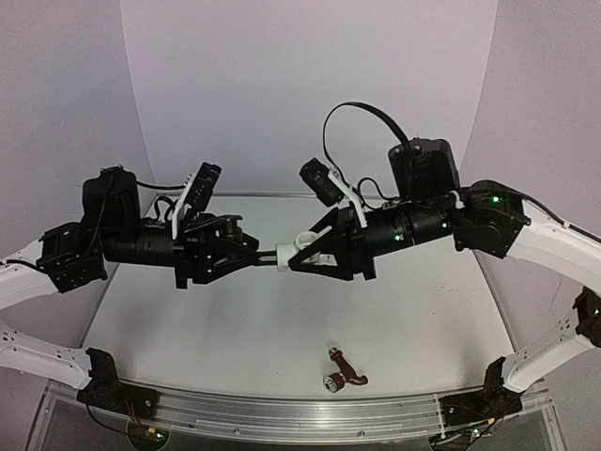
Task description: Install the water faucets
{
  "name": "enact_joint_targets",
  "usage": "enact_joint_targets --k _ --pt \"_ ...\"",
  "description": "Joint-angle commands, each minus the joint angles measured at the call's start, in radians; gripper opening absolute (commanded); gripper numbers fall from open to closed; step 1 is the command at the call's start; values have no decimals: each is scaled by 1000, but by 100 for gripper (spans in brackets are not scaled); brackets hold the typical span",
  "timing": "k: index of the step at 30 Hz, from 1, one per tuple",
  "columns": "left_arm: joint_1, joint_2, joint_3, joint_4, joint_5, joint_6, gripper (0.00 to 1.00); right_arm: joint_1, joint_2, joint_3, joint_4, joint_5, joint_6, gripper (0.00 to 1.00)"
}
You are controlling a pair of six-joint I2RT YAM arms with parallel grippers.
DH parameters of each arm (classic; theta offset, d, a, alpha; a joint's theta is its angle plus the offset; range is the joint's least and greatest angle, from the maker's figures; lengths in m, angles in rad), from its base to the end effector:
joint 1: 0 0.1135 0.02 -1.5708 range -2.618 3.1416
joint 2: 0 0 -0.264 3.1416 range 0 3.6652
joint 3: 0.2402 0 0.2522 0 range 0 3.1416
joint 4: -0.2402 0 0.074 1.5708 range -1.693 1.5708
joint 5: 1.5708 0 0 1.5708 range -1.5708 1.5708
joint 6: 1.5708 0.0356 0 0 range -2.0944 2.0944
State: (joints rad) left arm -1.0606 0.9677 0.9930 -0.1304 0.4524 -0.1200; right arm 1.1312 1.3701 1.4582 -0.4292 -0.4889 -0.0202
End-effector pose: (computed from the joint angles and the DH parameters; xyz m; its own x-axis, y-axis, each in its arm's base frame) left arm 0.0934 -0.1988 0.3860 -0.1702 0.0837 -0.9818 0.9839 0.0704 -0.1646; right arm 0.1149 0.2835 0.4183 -0.1224 -0.3022 -0.9454 -0.9899 -0.0309 0.1380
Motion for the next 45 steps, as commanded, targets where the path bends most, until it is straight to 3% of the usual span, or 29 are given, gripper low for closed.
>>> enact_joint_targets --k 1,6,8,10,14,20,25,29,32,37,45 --pt "3 -3 45 0 8 118 0 -10 41 35 71 -344 298 0" --pt "3 -12 36 -7 9 118 0 -49 55 14 116 -413 413 4" --pt "3 -17 34 -8 5 117 0 -61 62 22 128 -426 433 20" --pt "3 -24 32 3 -10 85 0 -69 66 49 128 -411 384 46" --pt "3 -42 26 22 -53 -26 0 -90 68 129 57 -343 156 71" --pt "5 -80 -14 89 -63 -168 0 -91 -27 129 -3 -131 -336 90" --pt "10 -77 -46 202 -69 -342 0 -43 -129 10 50 19 -770 92" --pt "19 -52 -74 336 -62 -531 0 8 -229 -181 293 155 -1105 92" --pt "23 -31 -81 416 -45 -646 0 18 -270 -284 408 162 -1333 92" --pt "34 5 -43 402 14 -735 0 20 -304 -402 568 130 -1620 93" --pt "43 118 69 304 161 -810 0 20 -293 -453 596 83 -1923 87"
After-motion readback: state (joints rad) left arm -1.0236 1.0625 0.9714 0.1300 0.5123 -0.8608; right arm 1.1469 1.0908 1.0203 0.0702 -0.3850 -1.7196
